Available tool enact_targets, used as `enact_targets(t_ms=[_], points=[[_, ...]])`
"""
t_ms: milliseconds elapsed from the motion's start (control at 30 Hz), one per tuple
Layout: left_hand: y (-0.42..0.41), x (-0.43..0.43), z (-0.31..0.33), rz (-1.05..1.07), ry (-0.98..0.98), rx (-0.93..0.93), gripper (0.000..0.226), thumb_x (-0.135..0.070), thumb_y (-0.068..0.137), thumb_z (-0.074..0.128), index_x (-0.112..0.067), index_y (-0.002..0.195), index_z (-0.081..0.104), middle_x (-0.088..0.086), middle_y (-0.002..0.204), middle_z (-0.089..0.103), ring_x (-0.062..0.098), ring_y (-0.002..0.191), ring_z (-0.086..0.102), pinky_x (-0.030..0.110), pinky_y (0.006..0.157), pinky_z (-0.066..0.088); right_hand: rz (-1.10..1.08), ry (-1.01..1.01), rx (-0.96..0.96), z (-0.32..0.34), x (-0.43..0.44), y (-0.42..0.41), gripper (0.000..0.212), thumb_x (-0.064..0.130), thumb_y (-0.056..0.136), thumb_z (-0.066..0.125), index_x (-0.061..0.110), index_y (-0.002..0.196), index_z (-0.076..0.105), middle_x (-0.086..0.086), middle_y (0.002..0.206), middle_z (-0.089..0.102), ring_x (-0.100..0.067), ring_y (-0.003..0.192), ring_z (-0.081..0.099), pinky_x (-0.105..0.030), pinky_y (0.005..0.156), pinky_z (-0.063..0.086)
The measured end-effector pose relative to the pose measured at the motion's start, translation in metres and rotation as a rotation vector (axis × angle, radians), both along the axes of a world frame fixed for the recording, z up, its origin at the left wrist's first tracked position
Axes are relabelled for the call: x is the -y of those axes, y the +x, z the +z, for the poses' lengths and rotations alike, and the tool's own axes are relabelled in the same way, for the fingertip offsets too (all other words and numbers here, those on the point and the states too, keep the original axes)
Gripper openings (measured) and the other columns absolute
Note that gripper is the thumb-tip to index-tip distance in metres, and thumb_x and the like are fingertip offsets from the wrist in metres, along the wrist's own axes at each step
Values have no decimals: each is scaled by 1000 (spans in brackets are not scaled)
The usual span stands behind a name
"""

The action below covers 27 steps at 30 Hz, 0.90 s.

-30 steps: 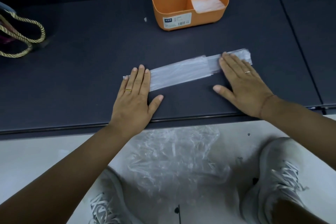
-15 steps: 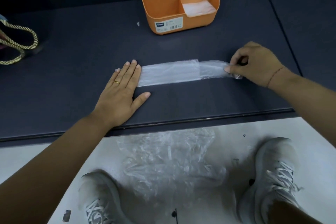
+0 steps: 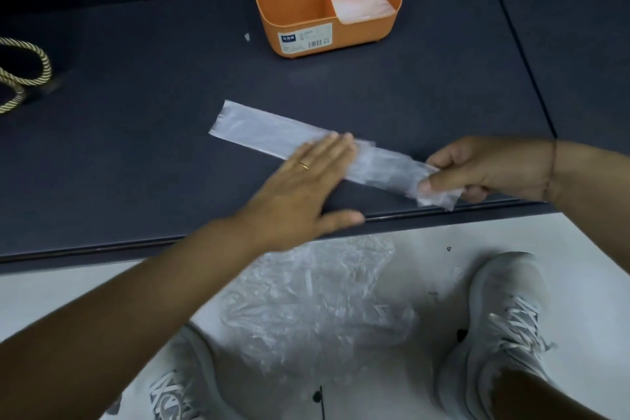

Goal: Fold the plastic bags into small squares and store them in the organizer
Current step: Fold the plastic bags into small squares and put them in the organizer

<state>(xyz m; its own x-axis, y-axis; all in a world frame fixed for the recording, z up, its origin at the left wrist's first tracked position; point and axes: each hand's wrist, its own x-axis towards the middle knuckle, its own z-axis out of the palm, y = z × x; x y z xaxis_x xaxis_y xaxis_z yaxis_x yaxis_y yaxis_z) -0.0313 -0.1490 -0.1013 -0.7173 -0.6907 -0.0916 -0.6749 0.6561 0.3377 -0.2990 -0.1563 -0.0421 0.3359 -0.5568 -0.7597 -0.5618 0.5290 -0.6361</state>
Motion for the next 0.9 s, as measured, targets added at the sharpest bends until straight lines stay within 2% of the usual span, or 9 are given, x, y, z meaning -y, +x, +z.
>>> enact_targets(t_ms=[100,200,267,367,467,533,633,767,900], points=[[-31,-33,7,19,61,-149,94,-70,88,34,-10,156,10,5,165,6,14,152,-1,29,122,-3,36,128,187,7,-17,9,30,33,66,76,8,70,59,1,54,38,-7,47,26,-13,41,22],[-47,-56,18,182,48,-401,69,-41,92,52,-5,149,36,8,155,38,14,144,29,27,118,22,112,158,354,20,-27,16,24,41,68,73,20,63,63,4,54,36,-7,50,28,-14,45,26],[-50,-64,29,343,92,-605,44,-18,91,59,-8,134,58,4,127,66,5,116,57,17,100,44,116,95,440,30,-27,20,28,48,77,70,22,68,69,5,55,38,-6,50,31,-15,47,28],[-48,-59,54,590,425,-881,16,-12,96,60,-17,100,75,-12,79,69,-5,74,58,14,74,47,-66,-70,548,30,-16,22,40,56,80,66,16,84,71,4,64,55,-7,53,40,-18,51,34],[-33,-32,61,924,778,-1112,16,-22,93,62,-12,98,74,3,95,72,10,93,61,34,95,50,-173,-157,588,13,1,23,64,58,71,72,16,120,63,1,118,66,-9,62,45,-21,59,44],[-21,-16,61,1036,963,-1204,25,-23,99,54,-5,110,68,14,112,68,24,105,62,47,103,45,-98,-126,566,3,6,36,63,37,80,74,20,135,49,6,134,59,-9,60,41,-19,60,42],[-8,-4,57,1020,1083,-1287,23,-20,102,47,-10,110,66,7,115,72,19,110,67,34,92,55,-6,-77,480,-9,8,66,51,15,85,66,19,133,48,-1,116,67,-8,54,40,-19,54,39],[5,4,41,1115,1105,-1317,21,-18,101,49,-10,109,67,7,109,73,16,103,70,29,84,58,-100,-177,226,-25,3,94,10,6,89,65,11,97,63,4,64,64,-4,42,47,-18,43,41],[20,16,32,1255,1087,-1291,20,-17,101,53,-7,111,67,7,106,75,15,98,72,27,77,59,-62,-246,61,-26,-4,100,6,7,88,67,10,93,65,-6,77,70,-6,41,52,-20,43,45]])
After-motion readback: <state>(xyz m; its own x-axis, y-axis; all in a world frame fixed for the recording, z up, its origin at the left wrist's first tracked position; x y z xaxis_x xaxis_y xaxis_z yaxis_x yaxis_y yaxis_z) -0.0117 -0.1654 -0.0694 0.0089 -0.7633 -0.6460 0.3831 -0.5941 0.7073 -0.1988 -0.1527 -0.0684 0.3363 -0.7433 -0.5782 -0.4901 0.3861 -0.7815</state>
